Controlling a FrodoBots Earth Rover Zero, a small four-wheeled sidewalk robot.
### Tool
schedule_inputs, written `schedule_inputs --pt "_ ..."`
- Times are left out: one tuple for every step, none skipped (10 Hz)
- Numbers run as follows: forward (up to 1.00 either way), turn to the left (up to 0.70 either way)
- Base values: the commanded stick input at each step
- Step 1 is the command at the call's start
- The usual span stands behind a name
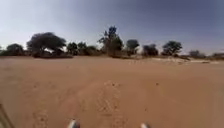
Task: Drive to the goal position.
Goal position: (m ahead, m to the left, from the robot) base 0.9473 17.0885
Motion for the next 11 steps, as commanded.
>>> schedule_inputs --pt "0.70 0.00" --pt "0.70 -0.14" --pt "0.70 -0.31" --pt "0.70 -0.35" --pt "0.70 -0.35" --pt "0.70 0.00" --pt "0.70 0.00" --pt "0.70 0.00" --pt "0.70 0.00" --pt "0.70 0.00" --pt "0.70 0.00"
